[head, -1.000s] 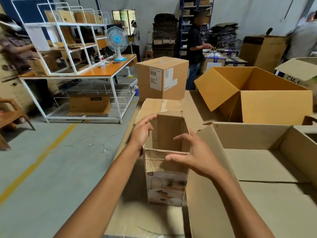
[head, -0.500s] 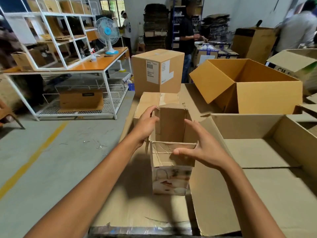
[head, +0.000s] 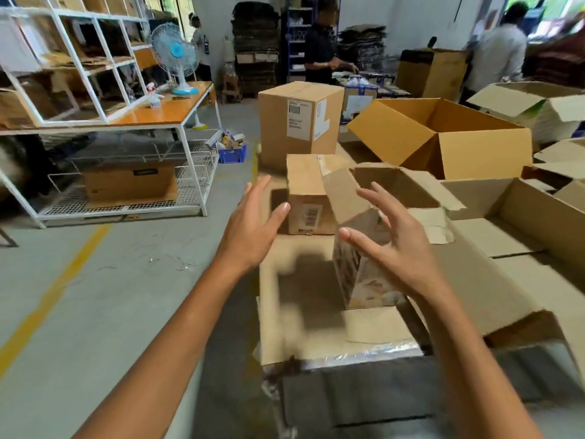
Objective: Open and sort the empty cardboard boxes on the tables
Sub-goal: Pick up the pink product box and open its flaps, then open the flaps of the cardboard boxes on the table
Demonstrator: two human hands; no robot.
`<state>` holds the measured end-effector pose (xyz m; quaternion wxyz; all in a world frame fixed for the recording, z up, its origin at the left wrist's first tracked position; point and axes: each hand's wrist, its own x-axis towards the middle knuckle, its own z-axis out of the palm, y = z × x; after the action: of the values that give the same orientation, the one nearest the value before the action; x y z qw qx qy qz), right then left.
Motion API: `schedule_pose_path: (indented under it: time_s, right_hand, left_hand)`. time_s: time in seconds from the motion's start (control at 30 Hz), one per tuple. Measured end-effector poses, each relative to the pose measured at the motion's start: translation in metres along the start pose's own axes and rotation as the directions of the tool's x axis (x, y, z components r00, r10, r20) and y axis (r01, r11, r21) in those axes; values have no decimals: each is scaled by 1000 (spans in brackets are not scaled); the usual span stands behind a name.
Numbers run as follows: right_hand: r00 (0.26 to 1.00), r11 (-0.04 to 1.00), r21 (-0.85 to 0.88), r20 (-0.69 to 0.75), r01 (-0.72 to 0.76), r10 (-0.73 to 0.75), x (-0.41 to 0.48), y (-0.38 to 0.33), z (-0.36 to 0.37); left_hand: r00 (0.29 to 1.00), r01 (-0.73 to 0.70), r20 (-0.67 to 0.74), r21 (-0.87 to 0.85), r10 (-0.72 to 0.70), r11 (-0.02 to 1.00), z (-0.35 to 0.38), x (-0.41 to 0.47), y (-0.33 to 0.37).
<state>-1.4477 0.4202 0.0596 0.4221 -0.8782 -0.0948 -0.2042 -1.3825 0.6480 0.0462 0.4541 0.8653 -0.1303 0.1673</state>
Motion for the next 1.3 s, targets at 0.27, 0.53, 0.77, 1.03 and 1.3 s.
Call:
schedule_pose_path:
  time_s: [0.27,0.53,0.77,1.03,1.3]
  right_hand:
    - [968,998,50,248,-48,34,-67,-28,192]
    - [890,999,-53,455,-7,30,-86,-8,343]
    - [917,998,-46,395,-41,56,-33,6,429]
    - [942,989,-59,301,-137,148,52,22,475]
    - [971,975,-84,101,-207,215,141,31,471]
  left_hand:
    - [987,155,-76,173,-144,973,-79,-105,-146]
    - [953,263,57,331,-298,906,-113,-173,-277]
    - [956,254,34,404,-292,879,-137,-120,-360]
    - [948,215,135,393,-288,894,-134,-14,-412]
    - [974,127,156,233,-166,964,-113,110,-428]
